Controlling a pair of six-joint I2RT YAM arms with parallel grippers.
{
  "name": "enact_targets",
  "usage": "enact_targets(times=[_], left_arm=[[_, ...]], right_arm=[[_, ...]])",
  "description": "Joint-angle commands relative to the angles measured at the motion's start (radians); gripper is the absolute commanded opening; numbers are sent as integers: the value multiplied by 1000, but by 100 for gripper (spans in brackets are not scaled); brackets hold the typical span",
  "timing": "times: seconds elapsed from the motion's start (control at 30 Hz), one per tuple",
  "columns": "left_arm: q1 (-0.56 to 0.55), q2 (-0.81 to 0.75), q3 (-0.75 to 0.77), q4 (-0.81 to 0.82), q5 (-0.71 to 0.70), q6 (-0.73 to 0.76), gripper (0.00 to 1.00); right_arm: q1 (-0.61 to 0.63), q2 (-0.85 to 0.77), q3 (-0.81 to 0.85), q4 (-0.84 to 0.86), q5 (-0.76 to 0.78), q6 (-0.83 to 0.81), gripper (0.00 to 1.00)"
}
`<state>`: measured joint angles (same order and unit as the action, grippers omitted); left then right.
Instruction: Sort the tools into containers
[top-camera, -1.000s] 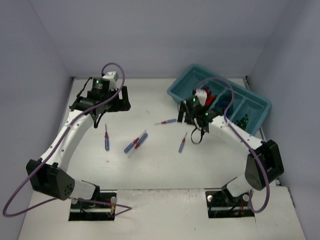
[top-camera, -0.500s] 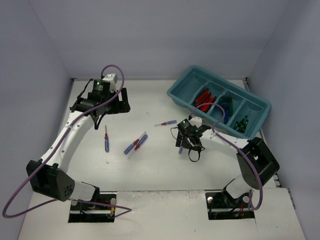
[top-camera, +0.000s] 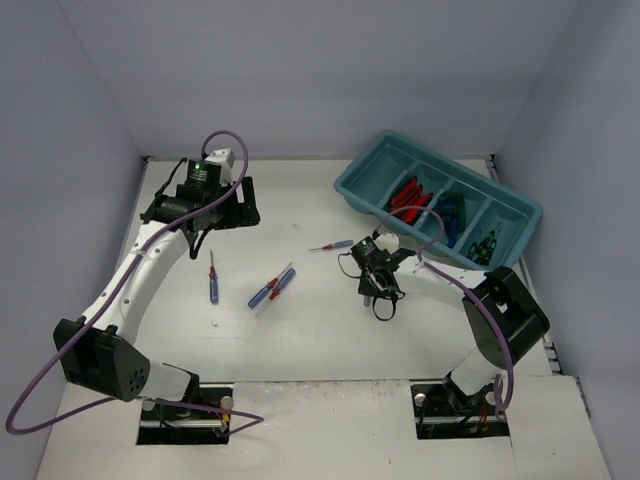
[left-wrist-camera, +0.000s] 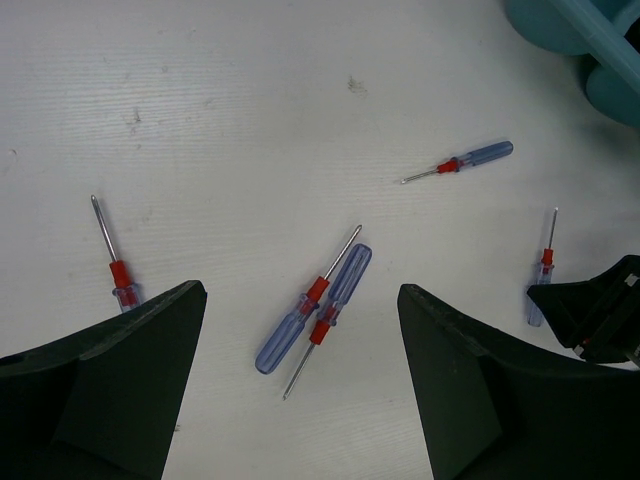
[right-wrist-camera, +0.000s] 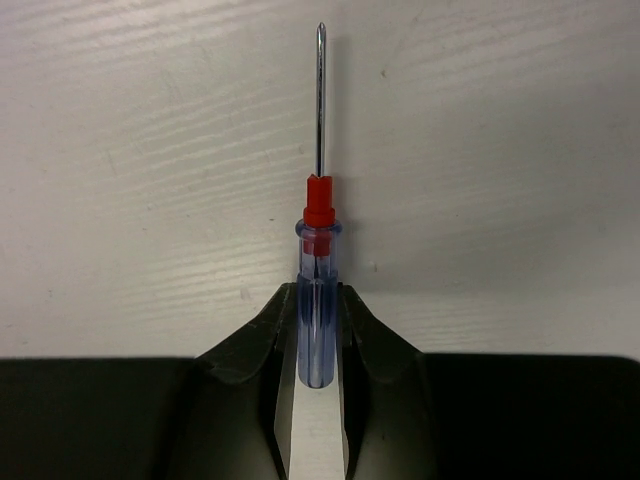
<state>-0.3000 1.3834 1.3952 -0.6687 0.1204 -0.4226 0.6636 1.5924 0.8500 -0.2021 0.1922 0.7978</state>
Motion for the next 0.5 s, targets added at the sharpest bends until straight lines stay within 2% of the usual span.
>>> enact_targets(times=[0.0,0.1,0.2,0.4,0.47], left_arm=[[-1,-24,18,12,-23,-8,76],[0,-30,7,12,-25,-6,76],[1,-42,-5,5,-19,-2,76],[1,-71,-30,-20,2,-7,76],[1,-90,-45,-23,-6,-17,76]], right_arm=[[4,-63,183,-48,86,-146,0],[-27,-43,371,-68,108,-252,0],[-118,39,550,-68,58,-307,0],[-280,263,840,-68,-30,-258,0],[-315,394,950,-68,-59,-239,1]])
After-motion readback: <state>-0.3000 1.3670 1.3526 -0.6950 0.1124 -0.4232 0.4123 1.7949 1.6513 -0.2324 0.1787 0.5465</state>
